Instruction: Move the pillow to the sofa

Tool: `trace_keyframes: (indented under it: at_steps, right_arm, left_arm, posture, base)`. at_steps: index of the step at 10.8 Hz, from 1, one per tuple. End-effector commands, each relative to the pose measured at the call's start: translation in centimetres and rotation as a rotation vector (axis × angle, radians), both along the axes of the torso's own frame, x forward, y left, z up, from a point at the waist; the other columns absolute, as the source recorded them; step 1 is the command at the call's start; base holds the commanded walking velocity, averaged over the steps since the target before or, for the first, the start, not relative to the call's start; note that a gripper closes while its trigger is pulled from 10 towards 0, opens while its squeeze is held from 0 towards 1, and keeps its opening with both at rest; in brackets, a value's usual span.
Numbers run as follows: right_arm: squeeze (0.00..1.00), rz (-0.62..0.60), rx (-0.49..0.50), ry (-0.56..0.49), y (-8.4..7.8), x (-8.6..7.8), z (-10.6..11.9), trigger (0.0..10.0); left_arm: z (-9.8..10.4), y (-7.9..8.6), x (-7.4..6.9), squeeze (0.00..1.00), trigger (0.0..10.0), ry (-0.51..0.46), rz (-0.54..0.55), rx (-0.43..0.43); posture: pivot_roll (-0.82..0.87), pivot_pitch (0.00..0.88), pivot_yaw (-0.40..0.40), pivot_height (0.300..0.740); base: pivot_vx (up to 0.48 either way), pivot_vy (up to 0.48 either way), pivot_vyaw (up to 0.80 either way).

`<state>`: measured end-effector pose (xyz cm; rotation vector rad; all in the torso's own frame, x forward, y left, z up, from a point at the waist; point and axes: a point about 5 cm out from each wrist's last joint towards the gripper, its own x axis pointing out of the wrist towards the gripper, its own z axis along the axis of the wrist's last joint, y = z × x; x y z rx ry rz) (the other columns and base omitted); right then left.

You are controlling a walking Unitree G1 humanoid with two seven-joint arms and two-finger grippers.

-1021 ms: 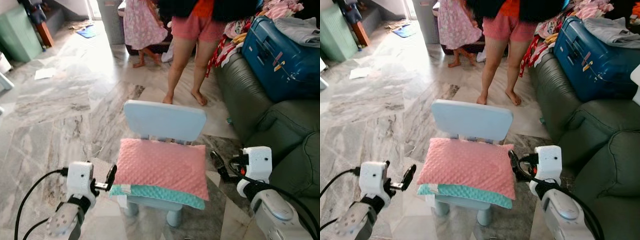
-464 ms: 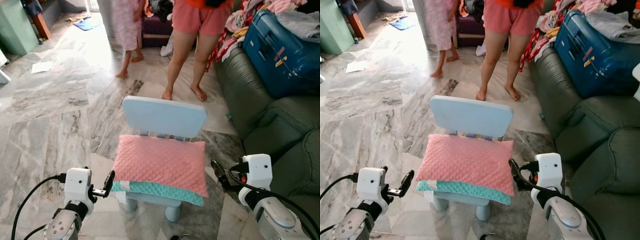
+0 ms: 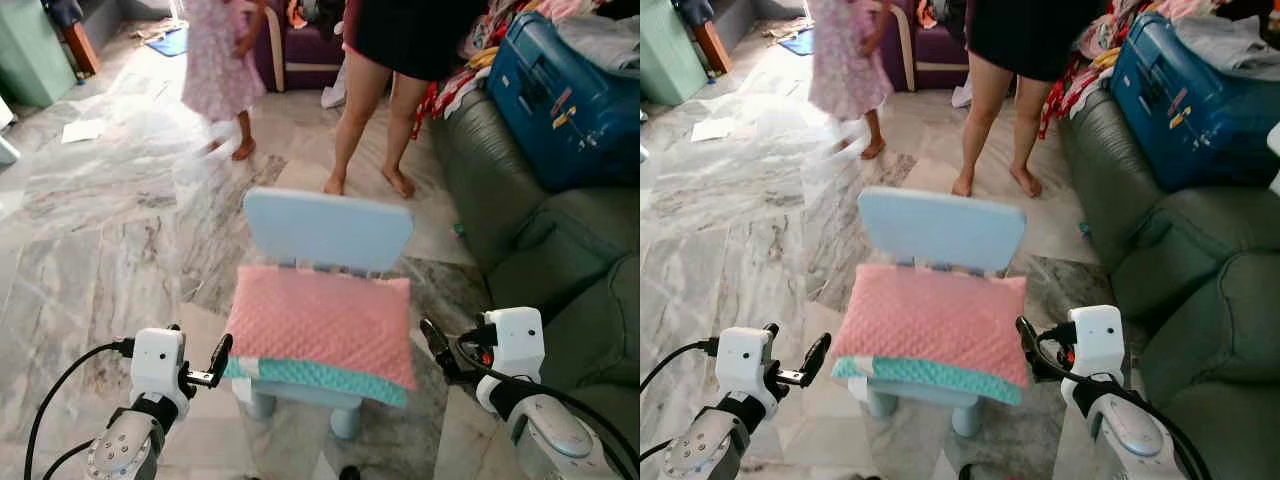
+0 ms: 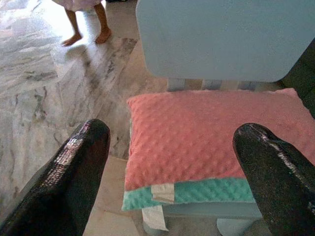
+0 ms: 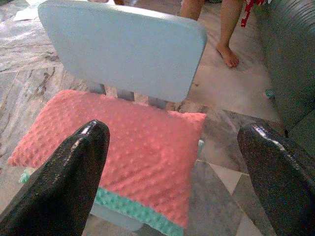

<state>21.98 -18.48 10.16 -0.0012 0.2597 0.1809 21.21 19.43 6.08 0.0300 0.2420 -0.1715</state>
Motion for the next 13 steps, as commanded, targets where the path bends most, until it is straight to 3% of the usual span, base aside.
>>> trace_keyframes:
  at_steps: [1, 7, 13]
  right_arm:
    - [0.00, 0.004, -0.003, -0.004, 0.04, -0.23, 0.17, 10.0]
    - [0.00, 0.010, -0.003, -0.009, 0.20, -0.05, 0.21, 10.0]
    - [0.00, 0.019, -0.014, -0.021, 0.40, 0.26, 0.16, 10.0]
  left_arm:
    - [-0.14, 0.30, -0.31, 0.00, 10.0, 0.009, 0.006, 0.012]
    - [-0.08, 0.32, -0.29, 0.00, 10.0, 0.008, 0.008, 0.016]
    - [0.23, 0.42, -0.39, 0.00, 10.0, -0.016, 0.010, 0.034]
  posture:
    - [-0.19, 0.167, -0.009, 0.648]
    - [-0.19, 0.170, -0.009, 0.565]
    - [-0.19, 0.173, -0.011, 0.450]
  base:
    - [0.000, 0.000, 0.00]
    - [0.000, 0.000, 0.00]
    - [0.000, 0.000, 0.00]
